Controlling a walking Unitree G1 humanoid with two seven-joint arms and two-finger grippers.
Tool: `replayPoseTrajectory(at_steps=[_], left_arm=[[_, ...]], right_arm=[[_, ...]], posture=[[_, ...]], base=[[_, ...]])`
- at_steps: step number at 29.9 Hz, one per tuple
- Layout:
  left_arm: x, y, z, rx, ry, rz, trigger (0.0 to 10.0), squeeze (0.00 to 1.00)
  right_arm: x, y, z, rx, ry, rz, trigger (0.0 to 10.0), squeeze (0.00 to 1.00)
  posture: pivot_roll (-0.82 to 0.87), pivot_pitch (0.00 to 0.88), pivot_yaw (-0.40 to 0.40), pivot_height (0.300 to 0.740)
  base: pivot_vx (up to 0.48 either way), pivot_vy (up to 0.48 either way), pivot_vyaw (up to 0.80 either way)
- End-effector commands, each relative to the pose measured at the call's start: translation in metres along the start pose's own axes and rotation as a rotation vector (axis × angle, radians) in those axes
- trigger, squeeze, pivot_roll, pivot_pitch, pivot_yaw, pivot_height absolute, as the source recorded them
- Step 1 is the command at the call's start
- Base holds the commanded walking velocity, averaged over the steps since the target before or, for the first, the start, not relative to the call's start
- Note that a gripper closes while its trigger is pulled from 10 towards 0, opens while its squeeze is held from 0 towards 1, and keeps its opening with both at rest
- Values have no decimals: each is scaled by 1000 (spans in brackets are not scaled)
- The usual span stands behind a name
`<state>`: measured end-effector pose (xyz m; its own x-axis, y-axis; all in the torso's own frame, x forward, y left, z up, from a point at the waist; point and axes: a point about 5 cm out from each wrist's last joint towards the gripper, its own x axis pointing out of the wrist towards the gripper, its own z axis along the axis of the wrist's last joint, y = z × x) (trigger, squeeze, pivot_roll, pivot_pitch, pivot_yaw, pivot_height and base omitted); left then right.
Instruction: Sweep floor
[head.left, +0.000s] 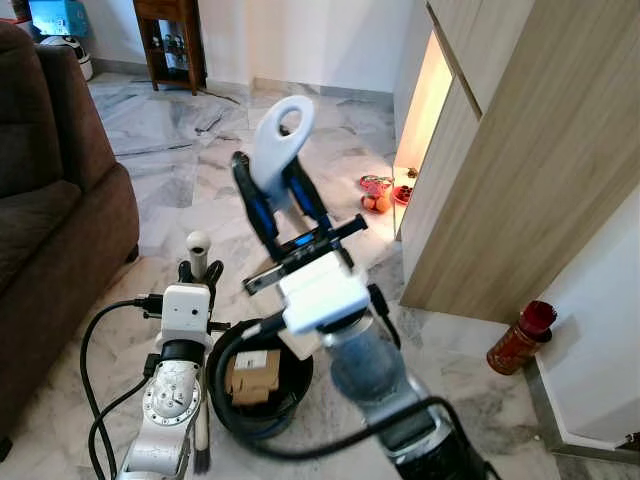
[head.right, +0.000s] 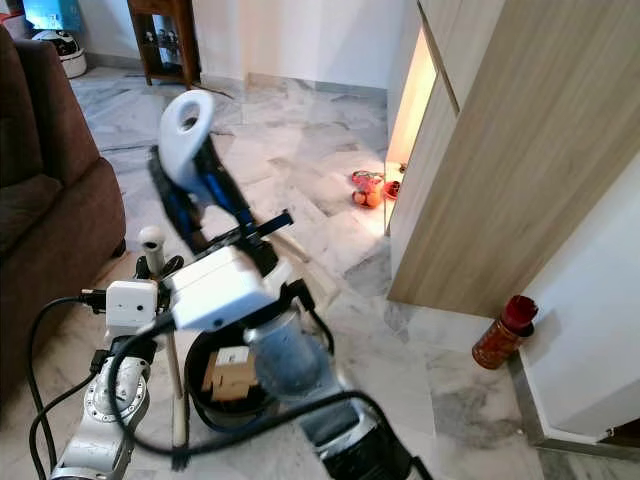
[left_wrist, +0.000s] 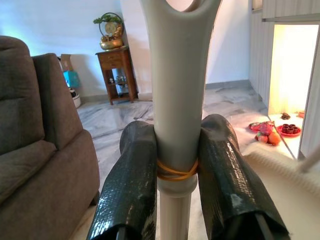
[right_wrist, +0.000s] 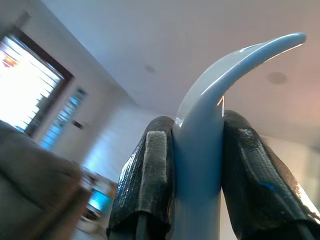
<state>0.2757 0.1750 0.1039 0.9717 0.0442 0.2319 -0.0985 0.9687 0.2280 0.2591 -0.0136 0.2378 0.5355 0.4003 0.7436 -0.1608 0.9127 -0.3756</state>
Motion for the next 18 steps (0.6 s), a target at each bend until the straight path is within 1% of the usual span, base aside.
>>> replayPoseTrajectory(at_steps=[1, 3, 4, 5, 6, 7, 8, 9, 10, 11, 12, 13, 15, 16, 17, 18], left_arm=[[4, -2, 11, 14, -64, -10, 10000, 0], [5, -3, 11, 12, -62, -15, 10000, 0], [5, -3, 10, 11, -61, -18, 10000, 0], [5, -3, 10, 10, -61, -18, 10000, 0], [5, -3, 10, 9, -62, -19, 10000, 0], [5, -4, 10, 7, -61, -20, 10000, 0], [5, -4, 10, 7, -61, -20, 10000, 0], [5, -4, 10, 5, -61, -20, 10000, 0], [5, -4, 10, 5, -60, -21, 10000, 0], [5, -3, 10, 3, -58, -21, 10000, 0], [5, -3, 10, 3, -58, -21, 10000, 0], [4, -2, 10, 4, -57, -21, 10000, 0], [3, -1, 10, 5, -57, -21, 10000, 0], [3, 1, 11, 5, -57, -19, 10000, 0], [2, 2, 11, 4, -57, -19, 10000, 0], [1, 4, 11, 4, -57, -17, 10000, 0]], right_arm=[[0, -34, -20, -107, 78, -102, 10000, 0], [-7, -54, -38, -164, 168, -161, 10000, 0], [-15, -68, -51, -190, 233, -207, 10000, 0], [-17, -72, -54, -190, 249, -221, 10000, 0], [-23, -80, -61, -208, 284, -239, 10000, 0], [-36, -96, -73, -242, 351, -274, 10000, 0], [-36, -96, -73, -242, 351, -274, 10000, 0], [-43, -105, -79, -257, 390, -292, 10000, 0], [-48, -109, -83, -267, 415, -299, 10000, 0], [-59, -118, -91, -270, 467, -323, 10000, 0], [-59, -118, -91, -270, 467, -323, 10000, 0], [-72, -125, -100, -252, 533, -351, 10000, 0], [-81, -129, -107, -242, 581, -368, 10000, 0], [-91, -132, -113, -212, 627, -391, 10000, 0], [-96, -133, -115, -192, 649, -405, 10000, 0], [-105, -135, -119, -162, 686, -426, 10000, 0]], posture=[[143, 0, -92, 740], [138, 0, -91, 740], [138, 0, -91, 740], [134, 0, -90, 740], [135, 0, -90, 740], [135, 0, -90, 740], [135, 0, -90, 740], [135, 0, -90, 740], [135, 0, -90, 740], [132, 0, -90, 740], [132, 0, -90, 740], [132, 0, -90, 740], [136, 0, -90, 740], [141, 0, -89, 740], [141, 0, -89, 740], [145, 0, -85, 740]], base=[[0, 0, 0], [0, 0, 0], [0, 0, 0], [0, 0, 0], [0, 0, 0], [0, 0, 0], [0, 0, 0], [0, 0, 0], [0, 0, 0], [0, 0, 0], [0, 0, 0], [0, 0, 0], [0, 0, 0], [0, 0, 0], [0, 0, 0], [0, 0, 0]])
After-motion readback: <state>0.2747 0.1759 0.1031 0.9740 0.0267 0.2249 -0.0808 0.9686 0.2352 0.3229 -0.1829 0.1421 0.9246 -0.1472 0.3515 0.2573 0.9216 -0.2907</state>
